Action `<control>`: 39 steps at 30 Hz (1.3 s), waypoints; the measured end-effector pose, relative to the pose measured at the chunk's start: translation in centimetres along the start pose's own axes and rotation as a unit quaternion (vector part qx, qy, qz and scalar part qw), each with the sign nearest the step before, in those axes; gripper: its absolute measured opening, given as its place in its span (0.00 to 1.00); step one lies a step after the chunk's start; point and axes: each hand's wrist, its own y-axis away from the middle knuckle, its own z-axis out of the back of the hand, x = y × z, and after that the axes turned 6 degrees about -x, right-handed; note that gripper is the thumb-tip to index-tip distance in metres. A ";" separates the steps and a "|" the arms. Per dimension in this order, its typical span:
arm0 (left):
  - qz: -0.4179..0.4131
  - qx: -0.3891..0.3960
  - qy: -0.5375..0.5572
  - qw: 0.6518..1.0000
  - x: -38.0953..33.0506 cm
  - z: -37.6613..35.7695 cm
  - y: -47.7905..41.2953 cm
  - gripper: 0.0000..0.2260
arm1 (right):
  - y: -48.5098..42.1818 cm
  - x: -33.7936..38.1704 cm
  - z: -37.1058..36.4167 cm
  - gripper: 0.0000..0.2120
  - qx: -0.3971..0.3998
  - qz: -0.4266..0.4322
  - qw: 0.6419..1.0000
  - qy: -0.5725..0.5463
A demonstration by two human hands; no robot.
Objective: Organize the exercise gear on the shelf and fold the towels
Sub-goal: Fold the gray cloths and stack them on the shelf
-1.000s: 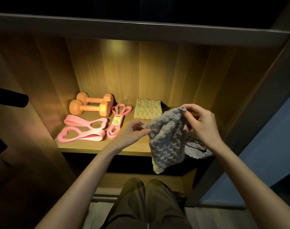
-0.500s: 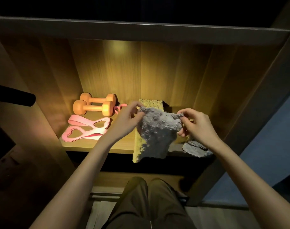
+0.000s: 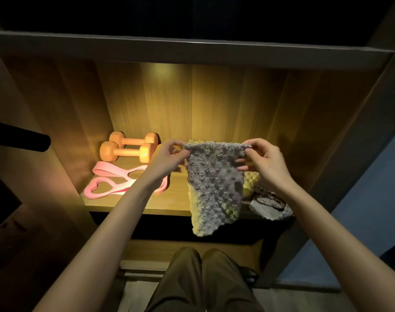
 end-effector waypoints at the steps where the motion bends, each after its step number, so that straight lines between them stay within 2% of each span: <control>1: 0.012 0.002 0.014 1.000 -0.4 -0.2 -0.6 0.04 | -0.7 0.2 -0.3 0.06 -0.005 -0.007 1.000 0.000; 5: -0.007 -0.008 -0.022 1.000 -2.0 -0.5 -3.2 0.11 | -3.1 0.9 -1.5 0.07 -0.040 -0.017 0.999 0.010; 8: -0.069 -0.054 -0.055 0.995 -1.8 -0.3 -3.3 0.09 | -3.7 0.9 -1.9 0.07 -0.067 0.041 0.995 0.054; 11: -0.105 -0.063 -0.024 0.992 0.0 -0.3 -1.4 0.05 | -2.4 -0.7 -1.8 0.09 -0.063 0.071 0.994 0.052; 14: -0.075 -0.035 -0.028 0.996 4.1 -0.2 1.0 0.09 | -0.3 -4.1 -1.5 0.11 -0.016 0.049 0.994 0.097; 19: 0.010 0.032 -0.077 0.996 11.6 -0.4 5.1 0.04 | 4.0 -10.4 -1.4 0.10 0.067 -0.009 0.981 0.181; 22: 0.007 0.071 -0.108 0.992 13.9 0.0 6.3 0.04 | 5.8 -12.5 -1.1 0.09 0.096 -0.041 0.977 0.185; 27: -0.001 0.126 -0.152 0.980 15.1 0.6 6.8 0.04 | 6.6 -13.5 -0.6 0.09 0.122 -0.032 0.974 0.186; 34: 0.046 0.089 -0.158 0.982 15.8 -0.3 5.7 0.06 | 5.2 -14.4 -1.8 0.05 0.053 -0.031 0.982 0.181; 39: 0.046 0.021 -0.210 0.976 15.4 -1.6 4.1 0.06 | 3.6 -14.8 -2.9 0.04 0.033 -0.046 0.984 0.170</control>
